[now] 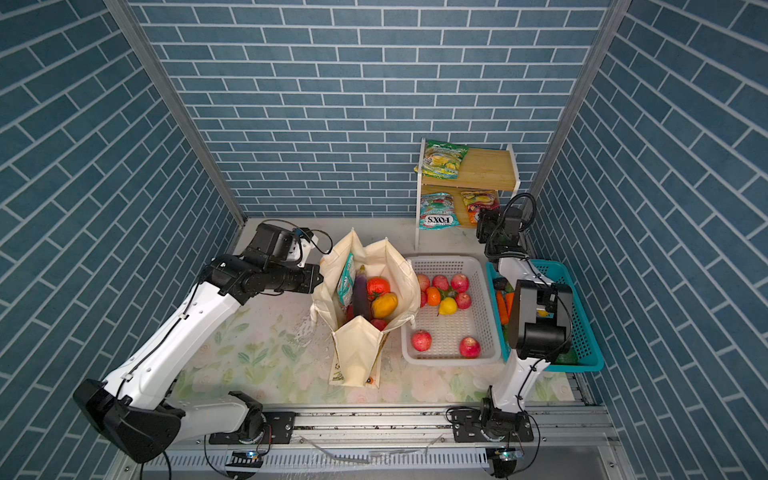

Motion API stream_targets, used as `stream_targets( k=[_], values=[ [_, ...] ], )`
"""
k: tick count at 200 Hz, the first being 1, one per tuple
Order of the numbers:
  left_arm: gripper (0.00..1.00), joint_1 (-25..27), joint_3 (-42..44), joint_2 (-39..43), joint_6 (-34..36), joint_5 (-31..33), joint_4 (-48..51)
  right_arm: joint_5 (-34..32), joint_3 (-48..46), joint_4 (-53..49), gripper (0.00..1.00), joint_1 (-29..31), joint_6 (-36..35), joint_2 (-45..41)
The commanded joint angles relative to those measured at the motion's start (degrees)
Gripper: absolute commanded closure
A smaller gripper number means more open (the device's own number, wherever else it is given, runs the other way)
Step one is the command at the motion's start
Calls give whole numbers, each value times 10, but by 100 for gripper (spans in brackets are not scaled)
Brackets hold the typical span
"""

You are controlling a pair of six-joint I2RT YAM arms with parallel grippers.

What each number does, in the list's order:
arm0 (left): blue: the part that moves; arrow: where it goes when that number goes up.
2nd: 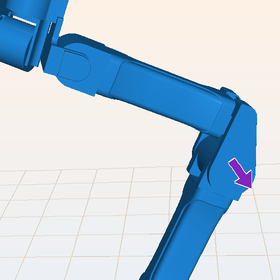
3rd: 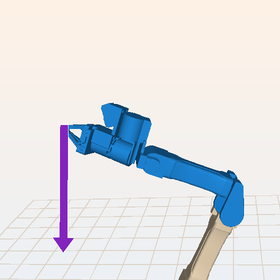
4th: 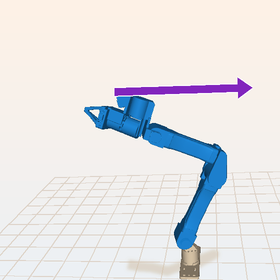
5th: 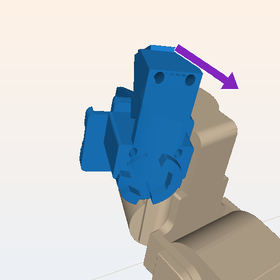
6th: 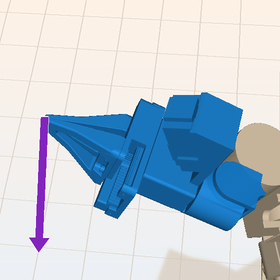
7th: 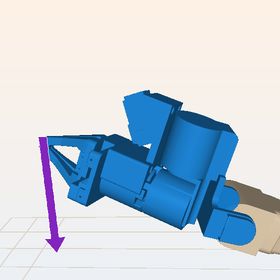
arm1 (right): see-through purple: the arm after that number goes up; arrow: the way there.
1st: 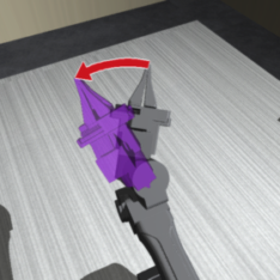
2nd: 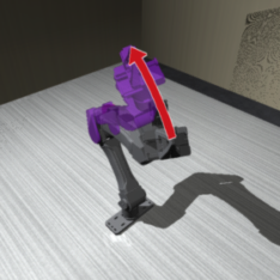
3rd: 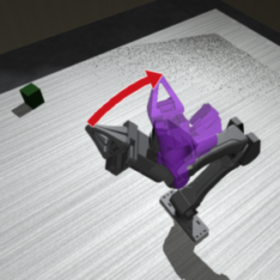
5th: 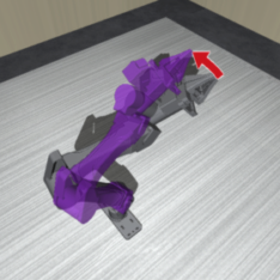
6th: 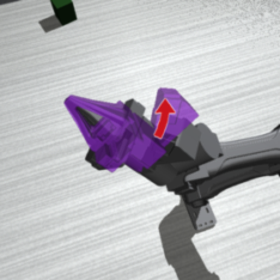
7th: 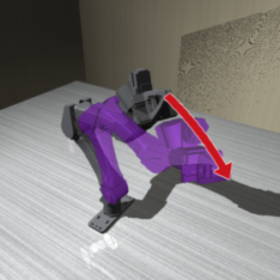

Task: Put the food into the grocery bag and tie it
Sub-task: 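Close the right gripper on the orange Fox's candy bag on the shelf, then pull the orange candy bag off the shelf with the right gripper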

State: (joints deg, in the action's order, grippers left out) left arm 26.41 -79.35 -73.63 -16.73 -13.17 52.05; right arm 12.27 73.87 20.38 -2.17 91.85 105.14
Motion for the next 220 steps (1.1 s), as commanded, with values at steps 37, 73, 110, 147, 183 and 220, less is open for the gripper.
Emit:
stream_targets(
  k=[37, 73, 110, 147, 183, 220],
  values=[
    [100, -3, -13, -4, 9, 3, -6, 4, 7, 4, 45, 3, 25, 12],
    [100, -4, -14, -2, 10, 7, -5, 22, 12, 4, 41, 3, 24, 14],
    [100, -3, -16, -2, 9, 8, -3, 21, 3, -12, 33, 3, 12, -6],
    [100, -3, -18, -2, 9, 9, -2, 20, -19, -23, 28, 3, 7, -34],
    [100, -3, -17, -2, 8, 9, -2, 27, -28, -34, 28, 3, 3, -49],
    [100, -4, -12, 0, 5, 9, -5, 31, -38, -46, 30, 1, -3, -57]
  ],
)
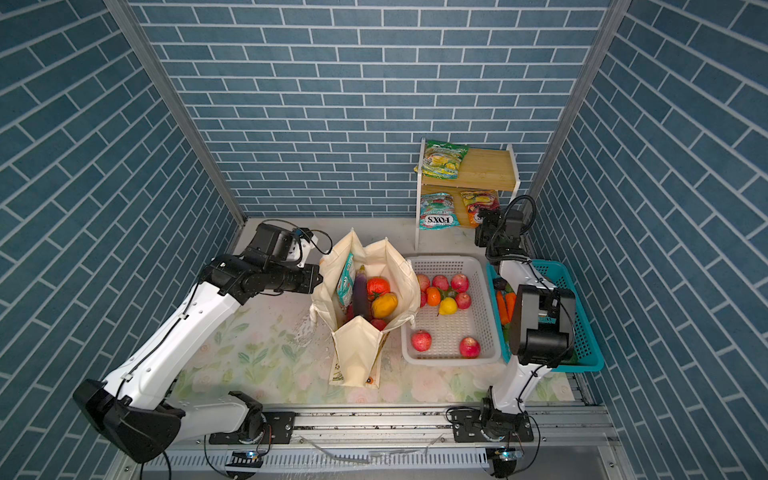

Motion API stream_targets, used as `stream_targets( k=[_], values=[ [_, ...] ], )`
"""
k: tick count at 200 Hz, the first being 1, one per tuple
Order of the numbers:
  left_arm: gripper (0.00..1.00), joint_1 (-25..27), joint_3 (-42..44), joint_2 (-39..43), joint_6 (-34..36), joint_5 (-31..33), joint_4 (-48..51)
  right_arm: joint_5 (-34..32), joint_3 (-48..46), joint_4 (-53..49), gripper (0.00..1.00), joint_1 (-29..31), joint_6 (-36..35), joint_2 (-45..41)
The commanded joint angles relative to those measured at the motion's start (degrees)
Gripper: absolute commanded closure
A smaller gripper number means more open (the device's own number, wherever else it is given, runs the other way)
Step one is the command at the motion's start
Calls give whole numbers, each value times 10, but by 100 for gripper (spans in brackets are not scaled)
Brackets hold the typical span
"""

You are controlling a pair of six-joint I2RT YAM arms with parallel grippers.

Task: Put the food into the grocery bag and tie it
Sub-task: 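Pull the orange candy bag off the shelf with the right gripper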

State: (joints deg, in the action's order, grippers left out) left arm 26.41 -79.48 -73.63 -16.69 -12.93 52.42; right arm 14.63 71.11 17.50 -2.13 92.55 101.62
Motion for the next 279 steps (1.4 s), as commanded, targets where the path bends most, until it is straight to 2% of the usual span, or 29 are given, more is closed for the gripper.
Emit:
stream_targets(
  k=[1, 69, 122, 209, 279],
  values=[
    [100, -4, -11, 0, 5, 7, -8, 7, -10, -17, 31, 1, -10, -22],
    [100, -4, -11, -4, 5, 6, -10, 1, 21, -7, 54, -1, -6, 18],
    [100, -4, -13, -7, 7, 6, -10, 0, 32, 6, 61, 0, 7, 44],
    [100, -4, -10, -3, 4, 9, -10, -12, 34, 26, 100, -1, 13, 45],
    [100, -3, -7, 7, -5, 14, -3, 9, 23, 24, 100, 1, 15, 3]
  ],
)
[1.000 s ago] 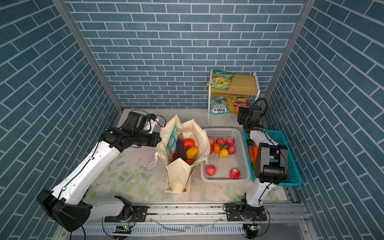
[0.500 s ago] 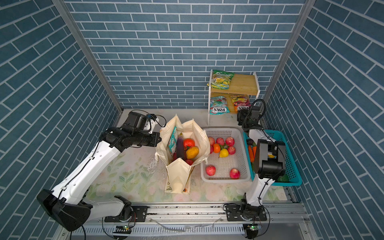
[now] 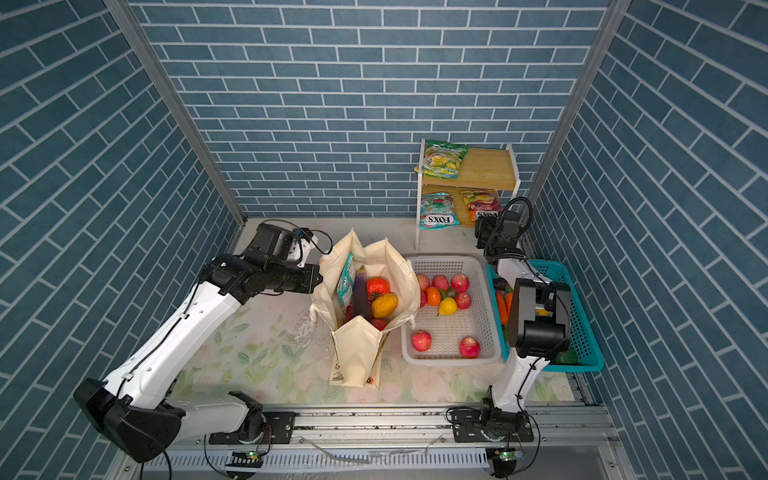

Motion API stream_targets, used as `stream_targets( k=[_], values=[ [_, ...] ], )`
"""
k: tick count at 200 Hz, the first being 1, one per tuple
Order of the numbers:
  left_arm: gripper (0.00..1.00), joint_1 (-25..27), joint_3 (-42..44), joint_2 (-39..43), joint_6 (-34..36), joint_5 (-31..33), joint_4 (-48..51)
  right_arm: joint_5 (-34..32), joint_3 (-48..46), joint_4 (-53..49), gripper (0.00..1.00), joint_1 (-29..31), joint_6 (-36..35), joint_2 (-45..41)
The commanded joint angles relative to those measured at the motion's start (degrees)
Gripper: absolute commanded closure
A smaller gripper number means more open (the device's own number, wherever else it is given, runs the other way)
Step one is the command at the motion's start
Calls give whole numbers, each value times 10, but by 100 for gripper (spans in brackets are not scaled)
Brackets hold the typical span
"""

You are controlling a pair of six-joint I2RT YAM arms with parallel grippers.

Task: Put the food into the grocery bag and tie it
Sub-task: 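Pull the orange candy bag off the shelf with the right gripper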

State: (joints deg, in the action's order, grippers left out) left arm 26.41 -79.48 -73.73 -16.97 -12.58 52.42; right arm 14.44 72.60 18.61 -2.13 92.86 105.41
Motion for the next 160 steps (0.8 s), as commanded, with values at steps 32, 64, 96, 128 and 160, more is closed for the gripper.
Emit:
stream_targets(
  k=[32, 64, 96, 128, 160],
  values=[
    [100, -4, 1, 19, -8, 13, 2, 28, -2, 20, 100, 0, 21, -69],
    [100, -4, 11, 32, -17, 16, 7, 30, -9, 19, 100, 1, 22, -102],
    [100, -4, 21, 44, -21, 23, 10, 25, -18, 16, 100, 1, 22, -130],
    [100, -4, 28, 54, -23, 31, 21, 19, -20, 17, 100, 0, 16, -143],
    [100, -3, 29, 64, -25, 35, 32, 17, -23, 4, 100, 2, 2, -168]
  ],
)
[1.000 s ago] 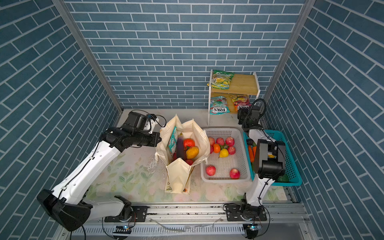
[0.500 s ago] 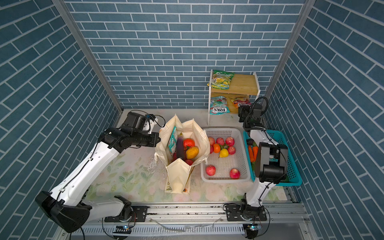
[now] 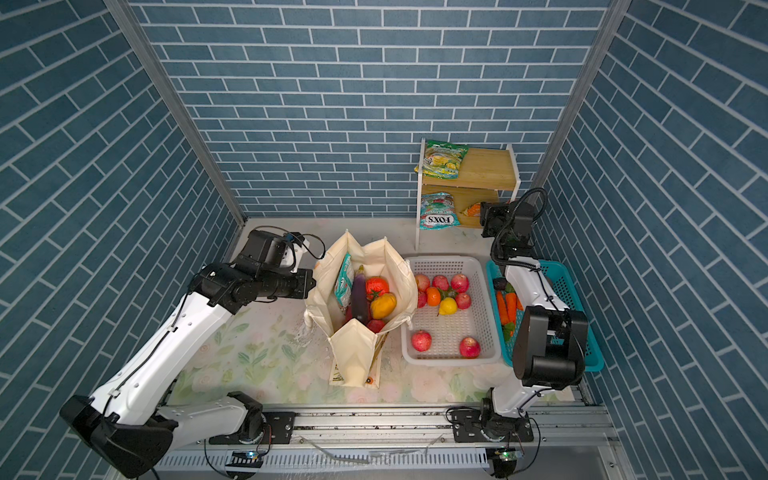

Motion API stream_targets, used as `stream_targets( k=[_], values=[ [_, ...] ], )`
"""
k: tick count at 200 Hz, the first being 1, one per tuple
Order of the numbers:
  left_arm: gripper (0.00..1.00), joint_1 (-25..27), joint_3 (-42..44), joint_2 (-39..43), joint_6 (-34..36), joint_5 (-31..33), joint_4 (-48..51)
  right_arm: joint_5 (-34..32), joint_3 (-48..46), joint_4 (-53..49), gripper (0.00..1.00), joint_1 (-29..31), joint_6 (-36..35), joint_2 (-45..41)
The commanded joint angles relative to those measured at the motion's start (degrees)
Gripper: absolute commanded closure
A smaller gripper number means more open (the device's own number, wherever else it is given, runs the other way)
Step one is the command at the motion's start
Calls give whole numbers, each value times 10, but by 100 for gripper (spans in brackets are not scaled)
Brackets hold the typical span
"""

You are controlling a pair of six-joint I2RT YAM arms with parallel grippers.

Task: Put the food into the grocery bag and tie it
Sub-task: 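Pull the orange candy bag off the shelf with the right gripper, then carry the orange Fox's candy bag with the right gripper over the tote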

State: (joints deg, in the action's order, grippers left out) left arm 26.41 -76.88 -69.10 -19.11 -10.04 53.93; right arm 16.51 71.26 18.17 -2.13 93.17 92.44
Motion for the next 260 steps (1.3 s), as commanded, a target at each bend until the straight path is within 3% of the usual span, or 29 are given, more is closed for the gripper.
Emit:
stream_targets(
  k=[1, 80, 141, 210, 260],
  values=[
    [100, -4, 4, 18, -4, 10, 17, -3, -9, 7, 100, 2, -2, -39],
    [100, -4, 13, 23, -6, 5, 22, -9, -55, -58, 100, 6, -33, -154],
    [100, -4, 35, 35, -20, 3, 9, 0, -46, -204, 100, 25, -108, -243],
    [100, -4, 42, 39, -27, -4, 1, 2, -31, -318, 100, 114, -205, -309],
    [100, -4, 49, 48, -33, -8, -6, 31, 58, -403, 100, 202, -343, -309]
  ],
)
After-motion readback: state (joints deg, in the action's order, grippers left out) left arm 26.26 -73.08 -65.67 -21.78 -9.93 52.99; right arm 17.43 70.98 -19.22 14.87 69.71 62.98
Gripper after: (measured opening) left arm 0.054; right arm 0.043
